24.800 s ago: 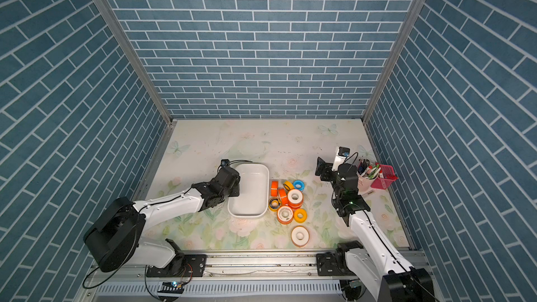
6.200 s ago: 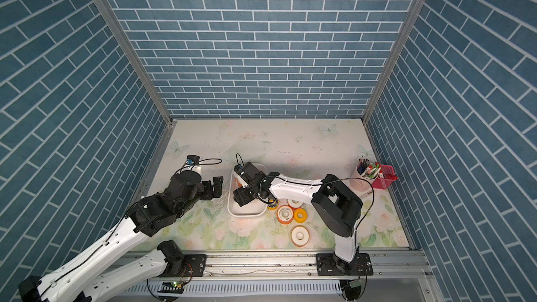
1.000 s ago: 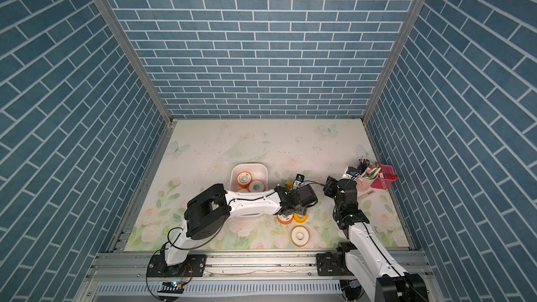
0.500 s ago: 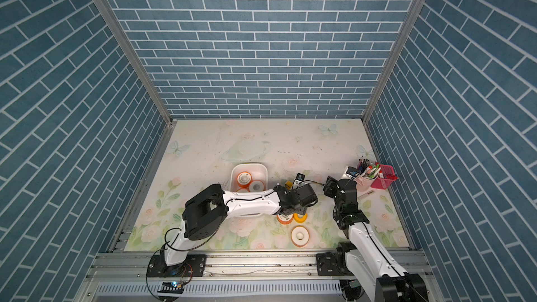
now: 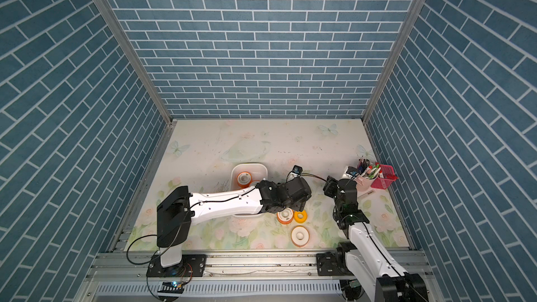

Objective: Put the sealing tape into the storage box
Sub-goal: Pick up the sealing tape at the center of the board, then place the sealing tape in the storage box.

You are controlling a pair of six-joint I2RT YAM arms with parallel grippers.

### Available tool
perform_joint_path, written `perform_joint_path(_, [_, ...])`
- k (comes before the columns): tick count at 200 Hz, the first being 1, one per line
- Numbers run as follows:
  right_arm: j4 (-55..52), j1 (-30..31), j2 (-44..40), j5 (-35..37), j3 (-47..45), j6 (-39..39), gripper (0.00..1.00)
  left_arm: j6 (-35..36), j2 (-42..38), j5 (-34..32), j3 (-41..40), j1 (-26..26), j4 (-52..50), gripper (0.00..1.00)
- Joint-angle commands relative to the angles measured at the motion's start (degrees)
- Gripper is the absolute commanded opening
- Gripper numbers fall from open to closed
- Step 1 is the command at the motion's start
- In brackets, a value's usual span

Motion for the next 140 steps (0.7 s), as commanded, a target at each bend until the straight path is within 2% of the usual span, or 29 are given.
perform_joint_path(1, [1.1,-0.3,-0.2,-0.3,-0.4,0.5,0.6,1.3,-4.4,-2.3,-3.0,0.6,-3.5,0.63])
perform_joint_path(80, [0.9,-0.3,0.8,-1.3,0.0,0.2,0.6,0.6,-19.2,1.4,-23.7,5.4,-0.6,0.62])
perform_joint_path(140, [1.0,-0.3,1.0,-1.4,0.0,0.2,0.6,1.5,-19.1,1.9,-27.2,8.8,0.0,0.62])
